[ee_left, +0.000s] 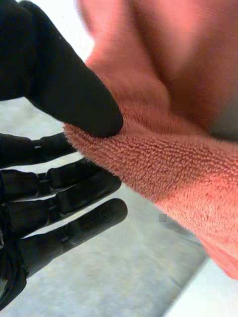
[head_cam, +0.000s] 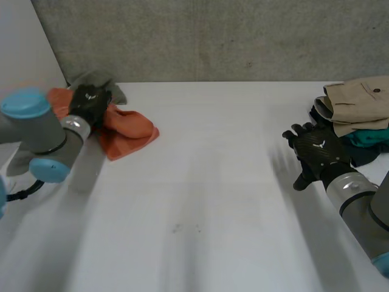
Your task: Fold the laundry.
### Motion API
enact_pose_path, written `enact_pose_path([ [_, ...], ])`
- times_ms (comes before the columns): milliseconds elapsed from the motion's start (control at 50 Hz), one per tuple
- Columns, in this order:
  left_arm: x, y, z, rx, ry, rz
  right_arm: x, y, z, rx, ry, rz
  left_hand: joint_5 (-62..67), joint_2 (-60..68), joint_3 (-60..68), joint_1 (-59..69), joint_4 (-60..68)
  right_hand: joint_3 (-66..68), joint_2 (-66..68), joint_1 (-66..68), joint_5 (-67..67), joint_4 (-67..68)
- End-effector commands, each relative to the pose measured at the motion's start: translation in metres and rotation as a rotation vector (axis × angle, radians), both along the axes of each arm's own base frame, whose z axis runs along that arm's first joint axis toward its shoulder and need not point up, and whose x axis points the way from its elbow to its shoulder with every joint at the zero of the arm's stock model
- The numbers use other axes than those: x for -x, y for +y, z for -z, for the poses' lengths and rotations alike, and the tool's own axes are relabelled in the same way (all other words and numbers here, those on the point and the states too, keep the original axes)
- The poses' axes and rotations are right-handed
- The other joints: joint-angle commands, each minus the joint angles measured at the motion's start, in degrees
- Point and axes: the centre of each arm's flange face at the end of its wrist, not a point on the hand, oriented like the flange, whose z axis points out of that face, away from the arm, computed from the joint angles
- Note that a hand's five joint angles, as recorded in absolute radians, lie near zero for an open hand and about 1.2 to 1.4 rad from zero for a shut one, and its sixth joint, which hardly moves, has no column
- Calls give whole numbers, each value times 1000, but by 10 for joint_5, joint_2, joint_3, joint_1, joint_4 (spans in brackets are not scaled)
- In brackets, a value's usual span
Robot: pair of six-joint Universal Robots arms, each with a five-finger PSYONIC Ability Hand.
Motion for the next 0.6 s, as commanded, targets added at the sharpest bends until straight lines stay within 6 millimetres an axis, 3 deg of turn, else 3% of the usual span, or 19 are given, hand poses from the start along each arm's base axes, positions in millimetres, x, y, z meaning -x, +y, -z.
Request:
enact_pose_path([
  [20,78,116,-62,-118,298,250,5,-14,-16,50,-13,34,143,115,118,158,114,-26,-28,-17,-35,-38],
  [80,105,159,-68,-175,358,365,12,-22,-28,85,-19,71,143,115,118,158,114,-26,-28,-17,-35,-38],
  [100,119,184,-65,-220,378,424,13,-23,-30,88,-19,74,143,115,118,158,114,-26,-28,-17,-35,-38],
  [180,141,226,-43,-328,382,509,13,-27,-35,102,-22,78,143,115,118,158,114,-26,-28,-17,-35,-38],
  [220,148,237,-31,-366,361,527,13,-29,-38,110,-22,78,143,115,118,158,114,-26,-28,-17,-35,-38],
  [240,152,242,-25,-382,351,539,13,-29,-38,113,-23,78,77,49,52,91,47,-26,-28,-17,-35,-38],
  [260,158,252,-16,-405,332,562,13,-30,-40,117,-23,78,-250,-278,-275,-236,-280,-26,-28,-17,-35,-38],
  [280,161,257,-12,-415,323,570,13,-31,-41,122,-24,78,-389,-417,-413,-374,-418,-26,-28,-17,-35,-38],
  [320,164,262,-12,-422,322,581,13,-32,-44,130,-25,78,-482,-510,-507,-468,-512,-26,-28,-17,-35,-38],
  [400,160,253,-25,-392,342,556,12,-34,-46,130,-25,73,-513,-541,-538,-498,-542,-26,-28,-17,-35,-38],
  [480,130,211,-57,-291,394,440,10,-32,-47,107,-23,63,-506,-534,-531,-491,-536,-26,-28,-17,-35,-38],
  [600,105,173,-73,-195,386,339,6,-23,-47,19,-7,45,-478,-506,-502,-463,-507,-26,-28,-17,-35,-38],
])
